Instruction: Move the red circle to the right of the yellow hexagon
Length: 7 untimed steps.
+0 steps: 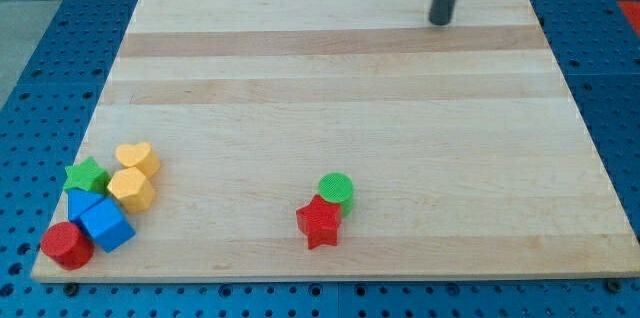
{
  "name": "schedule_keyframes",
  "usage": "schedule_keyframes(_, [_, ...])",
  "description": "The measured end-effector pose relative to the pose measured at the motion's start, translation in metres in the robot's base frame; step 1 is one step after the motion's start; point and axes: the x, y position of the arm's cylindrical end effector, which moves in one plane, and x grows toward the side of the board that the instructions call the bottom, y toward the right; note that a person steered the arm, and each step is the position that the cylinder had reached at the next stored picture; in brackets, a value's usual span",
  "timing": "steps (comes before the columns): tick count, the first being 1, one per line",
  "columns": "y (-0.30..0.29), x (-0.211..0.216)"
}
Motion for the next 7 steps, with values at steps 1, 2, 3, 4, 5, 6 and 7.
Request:
schedule_keyframes(1, [-0.121,0.01])
schedule_keyframes(2, [-0.237,0.056])
schedule_keyframes(3, [-0.338,0.095])
schedule_keyframes(4, [-0.432,0.119])
schedule_keyframes(5, [-0.434,0.128])
schedule_keyframes(6, [-0.434,0.164])
schedule_keyframes(7, [-0.434,0.2])
